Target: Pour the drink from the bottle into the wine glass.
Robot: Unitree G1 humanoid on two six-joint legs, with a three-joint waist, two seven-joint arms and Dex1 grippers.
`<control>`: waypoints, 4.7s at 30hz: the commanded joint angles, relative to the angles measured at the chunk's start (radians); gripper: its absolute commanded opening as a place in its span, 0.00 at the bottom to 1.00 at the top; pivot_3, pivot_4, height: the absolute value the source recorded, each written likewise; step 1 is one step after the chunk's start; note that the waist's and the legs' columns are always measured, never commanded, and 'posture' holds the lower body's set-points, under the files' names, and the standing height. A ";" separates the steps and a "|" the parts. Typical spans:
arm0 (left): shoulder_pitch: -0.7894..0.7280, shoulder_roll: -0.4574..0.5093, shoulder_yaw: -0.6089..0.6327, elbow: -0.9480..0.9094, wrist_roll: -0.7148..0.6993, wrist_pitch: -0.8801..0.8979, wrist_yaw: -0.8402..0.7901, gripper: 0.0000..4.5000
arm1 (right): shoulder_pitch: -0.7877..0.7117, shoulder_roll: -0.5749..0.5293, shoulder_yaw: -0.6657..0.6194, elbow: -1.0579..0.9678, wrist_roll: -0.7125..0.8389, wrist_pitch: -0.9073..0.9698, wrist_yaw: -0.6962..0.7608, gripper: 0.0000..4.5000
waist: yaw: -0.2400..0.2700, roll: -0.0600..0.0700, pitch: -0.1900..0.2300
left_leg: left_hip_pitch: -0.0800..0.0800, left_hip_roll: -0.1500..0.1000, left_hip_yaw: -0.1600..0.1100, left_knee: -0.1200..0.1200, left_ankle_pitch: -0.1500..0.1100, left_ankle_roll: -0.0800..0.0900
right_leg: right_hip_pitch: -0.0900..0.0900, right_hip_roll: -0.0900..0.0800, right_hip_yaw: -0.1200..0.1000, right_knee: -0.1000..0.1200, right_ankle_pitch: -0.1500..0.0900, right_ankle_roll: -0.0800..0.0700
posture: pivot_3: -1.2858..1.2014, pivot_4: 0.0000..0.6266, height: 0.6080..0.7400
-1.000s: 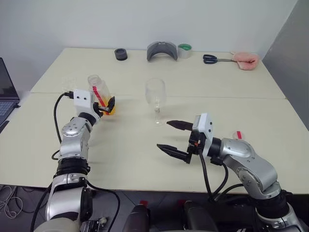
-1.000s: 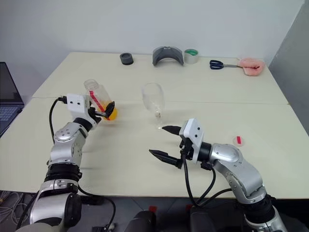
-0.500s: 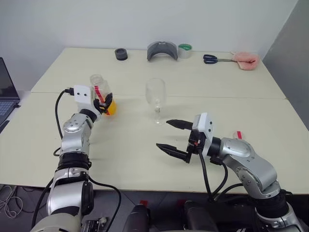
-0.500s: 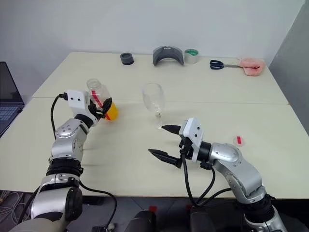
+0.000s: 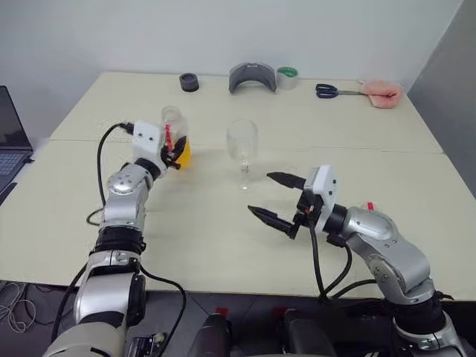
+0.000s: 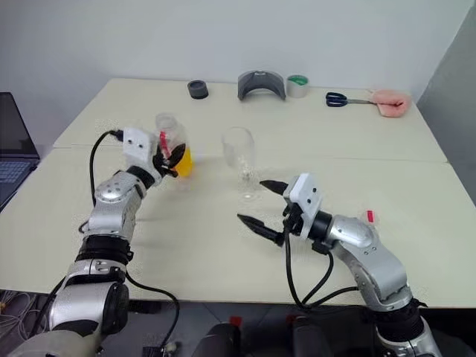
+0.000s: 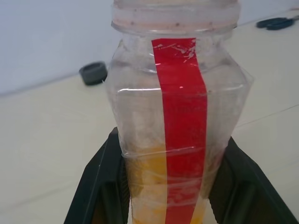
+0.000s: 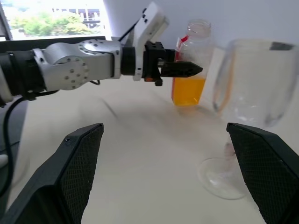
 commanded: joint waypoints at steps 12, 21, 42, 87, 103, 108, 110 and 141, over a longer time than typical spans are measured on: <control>-0.231 0.057 -0.192 0.124 0.283 -0.431 0.068 0.39 | -0.062 0.075 -0.025 0.048 -0.101 -0.102 -0.109 1.00 | -0.006 0.000 0.000 | 0.001 0.000 0.001 0.000 0.000 0.001 | -0.001 0.001 0.001 0.001 0.000 0.000 | 0.52 0.24 1.00; -0.296 0.102 -0.246 0.259 0.414 -0.631 0.187 0.39 | -0.060 0.083 -0.028 0.029 -0.065 -0.063 -0.104 1.00 | -0.003 0.000 0.000 | 0.000 0.000 0.001 0.000 -0.002 0.003 | -0.001 0.000 0.001 0.001 0.000 0.000 | 0.52 0.24 1.00; -0.405 0.200 -0.357 0.387 0.651 -0.791 0.436 0.39 | -0.088 0.080 -0.037 0.075 -0.101 -0.069 -0.136 1.00 | -0.004 0.000 0.000 | -0.001 -0.001 0.001 0.001 -0.002 0.003 | -0.001 0.000 0.000 0.001 0.000 0.000 | 0.52 0.24 1.00; -0.539 0.260 -0.513 0.520 0.852 -0.789 0.712 0.39 | -0.046 0.086 -0.021 0.037 -0.063 -0.037 -0.094 1.00 | -0.005 0.000 0.000 | -0.002 -0.001 0.001 0.002 -0.002 0.003 | -0.002 0.000 0.000 0.003 0.000 0.000 | 0.52 0.24 1.00; -0.551 0.233 -0.537 0.536 0.864 -0.778 0.750 0.39 | -0.023 0.093 0.006 -0.010 -0.051 -0.011 -0.112 1.00 | -0.005 0.000 0.000 | -0.002 -0.001 0.001 0.003 0.000 0.001 | -0.002 0.000 0.000 0.004 0.000 0.000 | 0.52 0.24 1.00; -0.560 0.230 -0.548 0.541 0.870 -0.773 0.762 0.39 | -0.016 0.096 0.014 -0.021 -0.047 -0.003 -0.114 1.00 | -0.006 0.000 0.000 | -0.002 -0.001 0.001 0.003 0.000 0.001 | -0.003 0.000 0.000 0.005 0.000 0.000 | 0.52 0.24 1.00; -0.562 0.230 -0.552 0.543 0.873 -0.773 0.768 0.39 | -0.016 0.096 0.016 -0.021 -0.048 -0.002 -0.115 1.00 | -0.006 0.000 0.000 | -0.002 -0.001 0.001 0.003 0.000 0.001 | -0.003 0.000 0.000 0.005 0.000 0.000 | 0.52 0.24 1.00; -0.586 0.229 -0.577 0.560 0.895 -0.764 0.798 0.39 | -0.005 0.098 0.031 -0.027 -0.050 0.001 -0.130 1.00 | -0.010 0.000 0.000 | -0.002 -0.001 0.002 0.003 0.000 0.001 | -0.003 0.000 0.001 0.007 0.000 0.000 | 0.52 0.24 1.00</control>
